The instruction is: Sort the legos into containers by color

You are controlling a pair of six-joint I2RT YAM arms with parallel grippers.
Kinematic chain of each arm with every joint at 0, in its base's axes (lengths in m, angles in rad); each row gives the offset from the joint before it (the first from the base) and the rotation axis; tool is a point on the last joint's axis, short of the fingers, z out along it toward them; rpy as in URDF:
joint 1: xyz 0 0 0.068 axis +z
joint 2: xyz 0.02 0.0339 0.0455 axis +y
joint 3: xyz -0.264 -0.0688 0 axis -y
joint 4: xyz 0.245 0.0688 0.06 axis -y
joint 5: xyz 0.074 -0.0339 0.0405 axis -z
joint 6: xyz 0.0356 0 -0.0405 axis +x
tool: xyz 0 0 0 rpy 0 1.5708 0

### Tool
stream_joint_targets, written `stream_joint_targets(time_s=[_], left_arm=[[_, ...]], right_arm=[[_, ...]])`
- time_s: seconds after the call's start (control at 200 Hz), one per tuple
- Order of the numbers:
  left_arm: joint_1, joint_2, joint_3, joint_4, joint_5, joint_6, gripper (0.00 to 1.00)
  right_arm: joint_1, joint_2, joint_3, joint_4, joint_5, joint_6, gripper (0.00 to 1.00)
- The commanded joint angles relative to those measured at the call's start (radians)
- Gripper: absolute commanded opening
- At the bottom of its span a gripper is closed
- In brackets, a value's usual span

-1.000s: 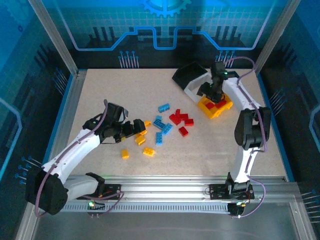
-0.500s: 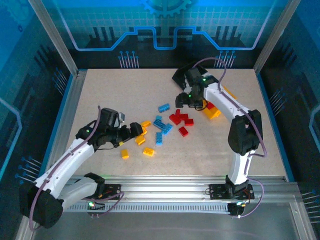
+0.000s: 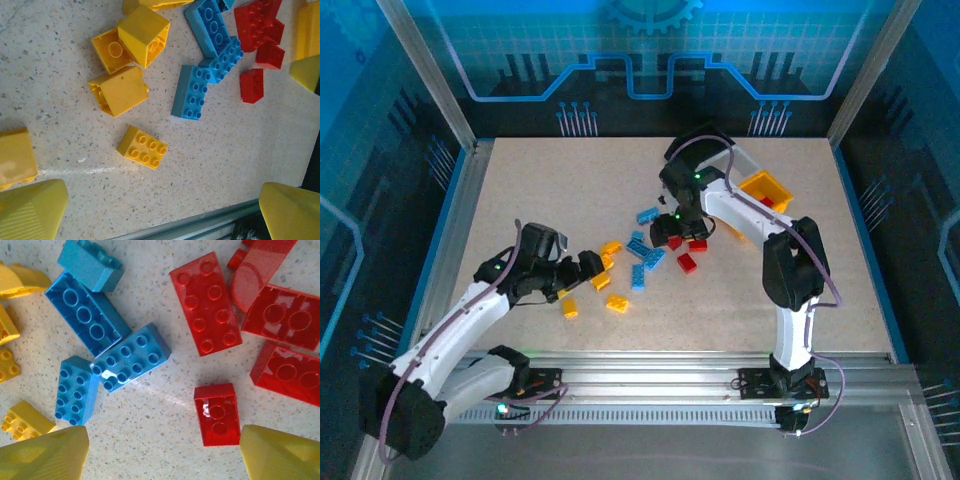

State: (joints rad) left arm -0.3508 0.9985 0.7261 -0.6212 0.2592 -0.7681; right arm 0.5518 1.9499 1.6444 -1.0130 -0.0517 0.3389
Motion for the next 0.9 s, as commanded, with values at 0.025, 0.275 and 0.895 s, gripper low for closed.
stream_joint_targets(time_s=[0.025,0.275,0.895], left_arm=[[0.004,0.019,0.001,0.062,0.02,-0.016,0.99],[0.005,0.02,-0.06,0.108,0.027,-0.056,0.99],[0.005,0.03,-0.035,0.075,0.021,-0.042,0.99]], right_arm=[[0.016,0.001,-0.012,-0.059,0.012,-0.033,0.8],[0.011,-0.017,-0.117,-0.032,0.052,-0.043,0.77],[-0.01,0.046,-0.188,0.048,0.071,-0.035,0.68]])
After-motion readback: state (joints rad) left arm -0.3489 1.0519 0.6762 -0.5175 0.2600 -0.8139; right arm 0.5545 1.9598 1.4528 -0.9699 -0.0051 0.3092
